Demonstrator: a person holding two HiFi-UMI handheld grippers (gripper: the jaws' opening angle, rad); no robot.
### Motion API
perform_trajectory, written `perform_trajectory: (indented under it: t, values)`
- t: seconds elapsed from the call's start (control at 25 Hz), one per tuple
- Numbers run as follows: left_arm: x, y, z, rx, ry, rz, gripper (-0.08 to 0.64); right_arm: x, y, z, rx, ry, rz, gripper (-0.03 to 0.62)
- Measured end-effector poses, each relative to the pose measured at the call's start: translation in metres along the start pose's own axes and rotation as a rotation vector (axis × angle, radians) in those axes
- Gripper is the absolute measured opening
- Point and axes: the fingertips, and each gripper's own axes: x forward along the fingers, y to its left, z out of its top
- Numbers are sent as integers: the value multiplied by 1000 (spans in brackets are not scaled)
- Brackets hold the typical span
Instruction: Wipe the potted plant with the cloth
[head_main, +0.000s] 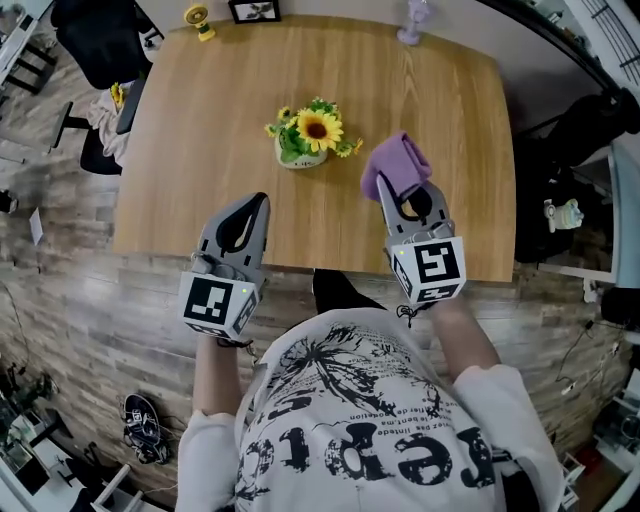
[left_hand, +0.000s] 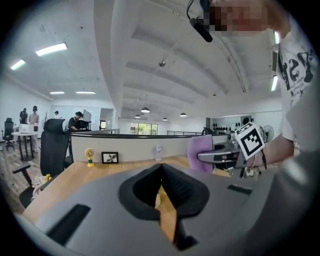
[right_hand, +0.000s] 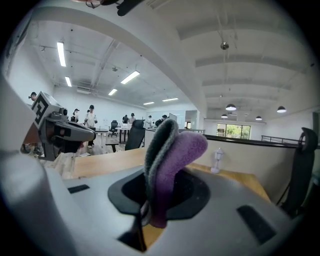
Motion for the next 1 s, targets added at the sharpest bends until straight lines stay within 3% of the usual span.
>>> perform_trajectory:
  t: [0.36, 0.72, 0.88, 1.0]
  values:
    - [104, 62, -34, -35, 81, -20, 3, 96, -47, -40, 36, 126, -13, 71]
    - [147, 89, -97, -75, 200, -117, 3, 149, -51, -100, 102, 286, -5, 74]
    - [156, 89, -122, -24, 280, -167, 3, 166, -40, -126, 122, 351, 5, 74]
    - [163, 87, -135, -30, 310, -215, 3, 176, -33, -139, 149, 378, 3, 74]
